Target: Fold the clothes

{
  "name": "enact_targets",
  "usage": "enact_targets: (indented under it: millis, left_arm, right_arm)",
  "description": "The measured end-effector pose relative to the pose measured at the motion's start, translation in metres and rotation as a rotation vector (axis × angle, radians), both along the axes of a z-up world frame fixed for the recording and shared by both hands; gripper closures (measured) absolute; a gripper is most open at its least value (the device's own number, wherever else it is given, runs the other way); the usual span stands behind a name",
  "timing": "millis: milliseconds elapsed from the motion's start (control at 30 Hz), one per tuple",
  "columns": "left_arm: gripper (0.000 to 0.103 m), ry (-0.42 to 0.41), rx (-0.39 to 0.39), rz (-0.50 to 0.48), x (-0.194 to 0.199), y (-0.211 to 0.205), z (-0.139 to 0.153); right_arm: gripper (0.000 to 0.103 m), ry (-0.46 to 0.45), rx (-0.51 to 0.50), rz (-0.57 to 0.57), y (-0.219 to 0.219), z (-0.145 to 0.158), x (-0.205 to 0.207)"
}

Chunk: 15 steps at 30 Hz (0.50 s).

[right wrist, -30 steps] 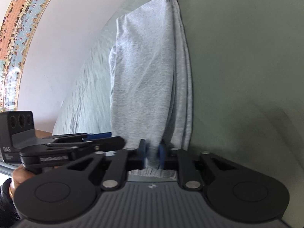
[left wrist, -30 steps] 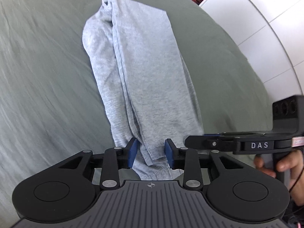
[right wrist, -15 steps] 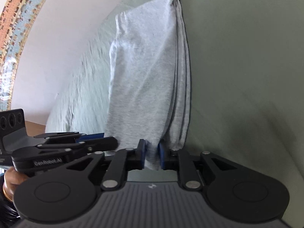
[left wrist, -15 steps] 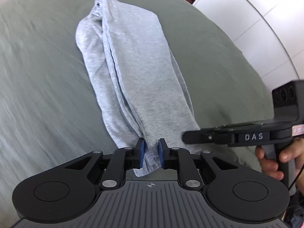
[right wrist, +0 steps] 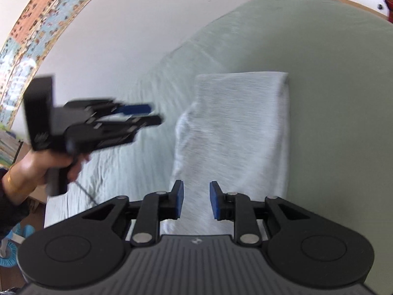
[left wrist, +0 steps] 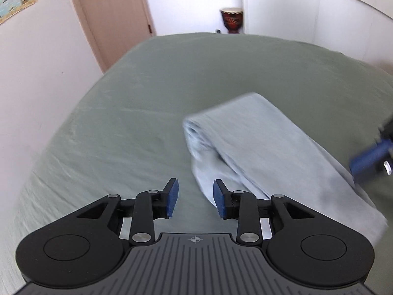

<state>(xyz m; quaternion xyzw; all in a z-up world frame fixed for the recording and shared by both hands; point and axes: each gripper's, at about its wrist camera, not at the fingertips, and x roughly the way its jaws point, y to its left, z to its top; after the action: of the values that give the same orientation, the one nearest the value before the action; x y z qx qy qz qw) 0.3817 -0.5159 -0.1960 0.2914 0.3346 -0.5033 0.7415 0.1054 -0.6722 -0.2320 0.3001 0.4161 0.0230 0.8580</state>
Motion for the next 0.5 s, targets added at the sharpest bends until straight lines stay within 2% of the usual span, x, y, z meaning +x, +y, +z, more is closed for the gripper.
enact_targets:
  millis: [67, 167, 300, 400, 500]
  left_arm:
    - [0.073, -0.003, -0.009, -0.009, 0.009, -0.006, -0.006]
    - [0.073, -0.026, -0.02, -0.082, 0.015, -0.019, -0.017]
    - [0.073, 0.0, -0.014, -0.168, 0.02, -0.038, -0.033]
    - [0.073, 0.006, 0.004, -0.19, 0.027, -0.049, -0.045]
    - [0.079, 0.028, 0.012, -0.195, 0.026, -0.055, -0.051]
  right_arm:
    - [0.078, 0.013, -0.025, 0.036, 0.012, -0.004, 0.015]
    - [0.078, 0.034, -0.037, 0.07, 0.021, -0.01, 0.029]
    - [0.078, 0.05, -0.05, 0.077, 0.017, -0.01, 0.037]
    - [0.078, 0.062, -0.071, 0.066, 0.014, -0.009, 0.043]
    - [0.078, 0.069, -0.069, 0.066, 0.014, -0.014, 0.052]
